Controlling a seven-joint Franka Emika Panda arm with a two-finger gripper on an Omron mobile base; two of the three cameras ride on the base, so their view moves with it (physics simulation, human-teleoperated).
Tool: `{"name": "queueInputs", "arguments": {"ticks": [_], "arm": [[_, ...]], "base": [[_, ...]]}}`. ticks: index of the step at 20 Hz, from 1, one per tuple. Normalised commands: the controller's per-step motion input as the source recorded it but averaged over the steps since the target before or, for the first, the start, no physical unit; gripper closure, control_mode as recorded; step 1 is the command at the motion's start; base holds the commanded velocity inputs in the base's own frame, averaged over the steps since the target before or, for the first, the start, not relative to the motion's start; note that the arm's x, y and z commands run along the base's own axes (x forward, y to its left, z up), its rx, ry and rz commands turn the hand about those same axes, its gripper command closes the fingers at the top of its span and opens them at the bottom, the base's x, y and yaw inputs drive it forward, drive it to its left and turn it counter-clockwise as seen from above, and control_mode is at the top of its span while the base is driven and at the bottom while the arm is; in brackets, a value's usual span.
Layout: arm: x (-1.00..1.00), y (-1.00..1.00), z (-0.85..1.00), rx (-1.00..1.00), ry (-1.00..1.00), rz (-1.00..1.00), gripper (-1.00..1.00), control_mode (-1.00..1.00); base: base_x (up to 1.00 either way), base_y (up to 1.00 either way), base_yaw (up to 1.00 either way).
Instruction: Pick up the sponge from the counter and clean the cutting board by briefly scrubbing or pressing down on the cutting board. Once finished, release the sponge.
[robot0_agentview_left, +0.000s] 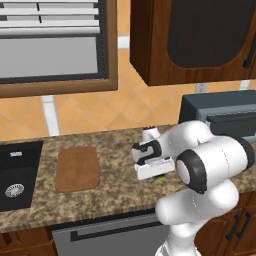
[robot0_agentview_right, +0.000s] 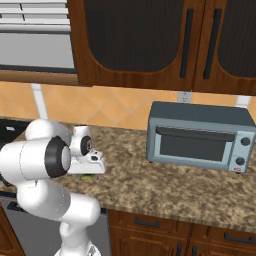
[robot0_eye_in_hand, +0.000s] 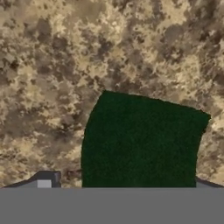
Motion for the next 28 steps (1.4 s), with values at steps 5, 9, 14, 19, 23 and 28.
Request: {"name": "queueInputs", "arguments": {"ticks": [5, 9, 14, 19, 23, 28], "arm": [[-0.79, -0.42, -1.0, 0.07, -0.02, 0.24, -1.0, -1.0], [-1.0, -0.51, -1.0, 0.22, 0.0, 0.24, -1.0, -1.0], [-1.0, -0.45, -1.0, 0.19, -0.06, 0.23, -1.0, -1.0], [-1.0, -0.19, -0.83, 0.1, -0.04, 0.14, -1.0, -1.0], [-1.0, -0.11, 0.16, 0.03, -0.24, 0.05, -1.0, -1.0], [-0.58, -0.06, 0.69, 0.01, -0.75, 0.13, -1.0, -1.0]], "base": [[0.0, 0.0, 0.0], [0.0, 0.0, 0.0], [0.0, 0.0, 0.0], [0.0, 0.0, 0.0], [0.0, 0.0, 0.0], [0.0, 0.0, 0.0]]}}
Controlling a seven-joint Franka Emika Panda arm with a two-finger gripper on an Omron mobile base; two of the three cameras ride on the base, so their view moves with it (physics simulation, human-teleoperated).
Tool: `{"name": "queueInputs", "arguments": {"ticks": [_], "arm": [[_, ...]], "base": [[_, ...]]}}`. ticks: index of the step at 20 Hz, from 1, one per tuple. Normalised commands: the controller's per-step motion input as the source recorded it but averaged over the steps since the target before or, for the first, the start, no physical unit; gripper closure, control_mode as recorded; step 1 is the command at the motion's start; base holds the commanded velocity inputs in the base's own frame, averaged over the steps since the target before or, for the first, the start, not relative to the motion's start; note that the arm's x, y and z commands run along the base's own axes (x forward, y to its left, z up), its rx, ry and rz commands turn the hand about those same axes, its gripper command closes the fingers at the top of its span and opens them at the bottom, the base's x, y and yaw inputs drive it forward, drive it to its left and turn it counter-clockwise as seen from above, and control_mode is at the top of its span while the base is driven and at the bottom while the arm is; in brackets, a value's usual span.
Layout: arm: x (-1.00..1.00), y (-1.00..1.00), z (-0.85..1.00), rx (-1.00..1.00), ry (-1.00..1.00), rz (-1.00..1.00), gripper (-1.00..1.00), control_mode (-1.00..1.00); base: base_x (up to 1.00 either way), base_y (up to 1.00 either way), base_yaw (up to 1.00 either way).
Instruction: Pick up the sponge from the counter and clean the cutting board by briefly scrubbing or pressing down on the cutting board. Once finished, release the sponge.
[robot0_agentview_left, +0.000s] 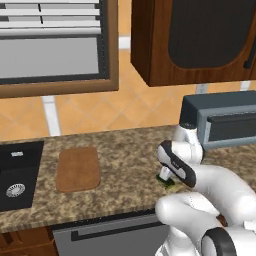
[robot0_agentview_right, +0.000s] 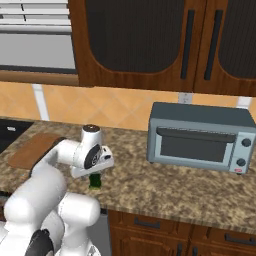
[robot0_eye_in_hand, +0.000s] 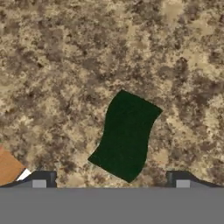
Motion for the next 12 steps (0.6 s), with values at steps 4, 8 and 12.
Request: {"name": "queueInputs", "arguments": {"ticks": [4, 8, 12], "arm": [[-0.39, -0.03, 0.91, 0.03, -0.3, 0.14, -1.0, -1.0], [-0.68, 0.0, 1.0, 0.1, -0.35, 0.0, -1.0, -1.0], [-0.59, 0.0, 1.0, 0.21, -0.29, 0.0, -1.0, -1.0]], "base": [[0.0, 0.0, 0.0], [0.0, 0.0, 0.0], [0.0, 0.0, 0.0]]}}
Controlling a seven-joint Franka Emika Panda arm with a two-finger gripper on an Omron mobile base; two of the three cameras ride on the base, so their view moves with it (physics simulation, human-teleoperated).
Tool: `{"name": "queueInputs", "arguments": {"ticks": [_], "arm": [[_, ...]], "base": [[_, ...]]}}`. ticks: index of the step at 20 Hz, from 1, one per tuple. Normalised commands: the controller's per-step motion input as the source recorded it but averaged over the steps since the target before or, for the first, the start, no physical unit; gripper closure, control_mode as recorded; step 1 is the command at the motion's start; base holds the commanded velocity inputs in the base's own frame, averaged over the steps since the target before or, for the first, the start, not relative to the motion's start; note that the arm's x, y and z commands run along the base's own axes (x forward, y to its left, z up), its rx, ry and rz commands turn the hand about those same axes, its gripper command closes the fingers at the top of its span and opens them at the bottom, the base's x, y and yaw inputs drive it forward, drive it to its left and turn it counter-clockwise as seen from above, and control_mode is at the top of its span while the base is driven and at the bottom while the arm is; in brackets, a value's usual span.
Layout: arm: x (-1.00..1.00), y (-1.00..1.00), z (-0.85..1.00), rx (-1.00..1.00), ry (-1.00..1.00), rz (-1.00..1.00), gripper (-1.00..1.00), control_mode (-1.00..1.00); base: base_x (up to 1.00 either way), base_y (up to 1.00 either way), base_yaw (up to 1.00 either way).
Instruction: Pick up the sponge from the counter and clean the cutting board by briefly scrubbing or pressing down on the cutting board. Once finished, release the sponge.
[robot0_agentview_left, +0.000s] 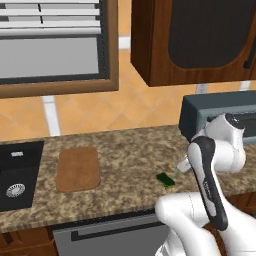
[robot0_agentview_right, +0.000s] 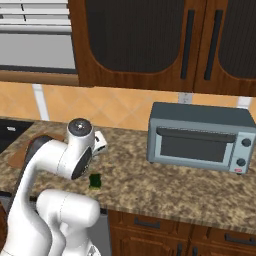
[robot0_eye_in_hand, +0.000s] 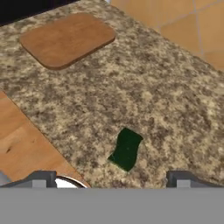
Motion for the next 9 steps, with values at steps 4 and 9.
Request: {"name": "queueInputs", "arguments": {"ticks": [4, 9], "arm": [[-0.59, 0.0, 1.0, 0.31, -0.36, 0.0, -1.0, -1.0], [-0.7, 0.02, 0.98, 0.44, -0.48, 0.0, -1.0, -1.0]], "base": [[0.0, 0.0, 0.0], [0.0, 0.0, 0.0]]}}
